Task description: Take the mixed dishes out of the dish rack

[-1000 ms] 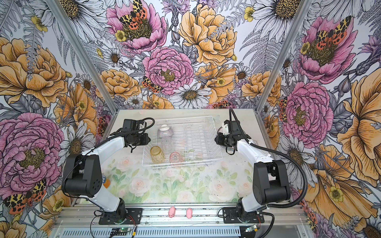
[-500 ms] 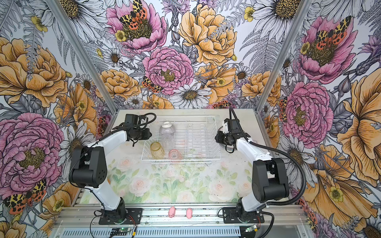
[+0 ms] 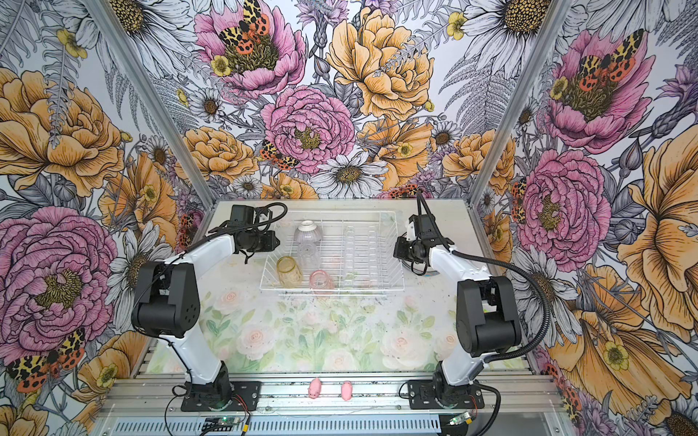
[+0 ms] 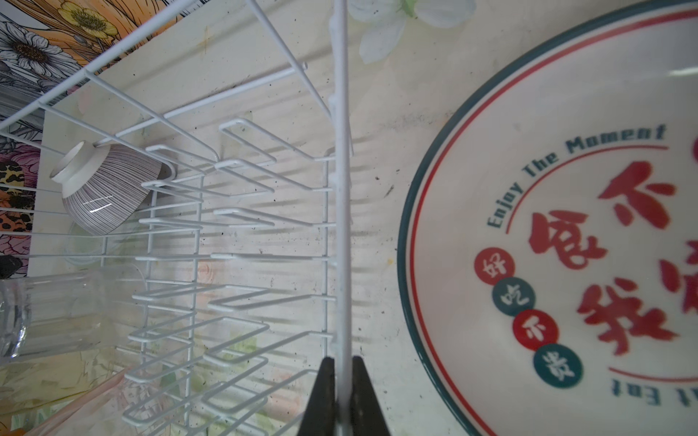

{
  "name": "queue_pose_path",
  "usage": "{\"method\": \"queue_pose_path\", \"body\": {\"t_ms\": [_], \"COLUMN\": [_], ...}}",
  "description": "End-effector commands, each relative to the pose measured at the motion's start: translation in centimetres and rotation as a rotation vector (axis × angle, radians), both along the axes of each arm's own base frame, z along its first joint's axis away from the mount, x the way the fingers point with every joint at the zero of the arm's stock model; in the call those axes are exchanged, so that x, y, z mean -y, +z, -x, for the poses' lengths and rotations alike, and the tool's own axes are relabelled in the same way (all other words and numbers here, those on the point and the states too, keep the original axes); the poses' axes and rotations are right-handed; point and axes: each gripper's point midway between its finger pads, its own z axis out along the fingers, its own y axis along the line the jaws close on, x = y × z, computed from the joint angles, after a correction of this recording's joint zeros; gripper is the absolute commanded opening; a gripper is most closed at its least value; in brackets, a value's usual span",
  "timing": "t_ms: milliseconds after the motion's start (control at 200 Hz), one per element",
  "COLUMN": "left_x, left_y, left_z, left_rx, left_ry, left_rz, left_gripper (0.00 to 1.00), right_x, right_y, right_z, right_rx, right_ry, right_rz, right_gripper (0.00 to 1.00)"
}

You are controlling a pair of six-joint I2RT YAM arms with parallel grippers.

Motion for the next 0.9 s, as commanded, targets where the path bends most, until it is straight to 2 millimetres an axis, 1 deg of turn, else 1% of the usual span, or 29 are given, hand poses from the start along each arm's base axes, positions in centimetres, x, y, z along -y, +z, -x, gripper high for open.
{"method": "queue_pose_path", "body": {"t_ms": [0, 35, 40, 50, 75, 235, 370, 490, 525, 575, 580, 586, 601, 656, 701, 731, 806, 896], "left_x": [1.6, 1.8, 1.8, 1.8, 1.9, 2.4, 2.3, 2.0, 1.8, 1.5, 1.5, 1.5, 1.4, 1.1, 0.8, 0.6, -0.3, -1.5], "left_y": [3.0, 3.2, 2.4, 1.8, 1.5, 1.5, 1.6, 1.8, 2.0, 1.7, 2.5, 2.9, 3.4, 3.8, 4.2, 4.6, 5.6, 7.7], "left_z": [-2.0, -2.0, -2.1, -2.1, -2.1, -2.1, -2.2, -2.1, -2.1, -2.0, -1.9, -1.9, -1.9, -1.6, -1.4, -1.3, -0.9, -0.4], "left_rx": [0.104, 0.106, 0.091, 0.076, 0.071, 0.071, 0.072, 0.078, 0.083, 0.076, 0.093, 0.102, 0.112, 0.12, 0.129, 0.137, 0.172, 0.242], "left_ry": [-0.048, -0.05, -0.05, -0.05, -0.051, -0.059, -0.053, -0.037, -0.03, -0.018, -0.017, -0.016, -0.014, -0.003, 0.008, 0.017, 0.052, 0.104], "left_rz": [0.059, 0.062, 0.061, 0.061, 0.061, 0.061, 0.057, 0.047, 0.04, 0.031, 0.033, 0.033, 0.033, 0.028, 0.021, 0.015, -0.013, -0.045], "left_gripper": [0.16, 0.16, 0.16, 0.16, 0.16, 0.16, 0.16, 0.18, 0.21, 0.25, 0.25, 0.25, 0.25, 0.27, 0.29, 0.31, 0.33, 0.35], "right_x": [0.3, 0.4, 0.4, 0.5, 0.6, 0.9, 1.0, 0.7, 0.7, 0.8, 0.8, 0.8, 0.8, 1.0, 1.2, 1.4, 2.0, 2.7], "right_y": [1.2, 1.2, 1.3, 1.2, 1.3, 1.5, 1.4, 1.5, 1.4, 1.4, 1.4, 1.5, 1.5, 1.5, 1.8, 2.0, 2.7, 4.0], "right_z": [-2.1, -2.4, -2.5, -2.6, -2.8, -4.1, -5.0, -4.9, -4.8, -4.5, -4.5, -4.5, -4.4, -4.1, -3.9, -3.8, -3.5, -3.2], "right_rx": [0.071, 0.073, 0.075, 0.076, 0.079, 0.088, 0.091, 0.09, 0.088, 0.086, 0.087, 0.088, 0.088, 0.089, 0.093, 0.099, 0.115, 0.148], "right_ry": [-0.002, -0.002, -0.003, -0.005, -0.007, -0.016, -0.019, -0.007, -0.004, -0.004, -0.005, -0.004, -0.004, -0.006, -0.013, -0.02, -0.042, -0.066], "right_rz": [0.056, 0.062, 0.062, 0.066, 0.069, 0.077, 0.082, 0.063, 0.059, 0.059, 0.059, 0.059, 0.06, 0.063, 0.065, 0.068, 0.086, 0.098], "right_gripper": [0.03, 0.03, 0.03, 0.03, 0.03, 0.03, 0.03, 0.04, 0.08, 0.15, 0.16, 0.17, 0.2, 0.3, 0.4, 0.45, 0.53, 0.58]}}
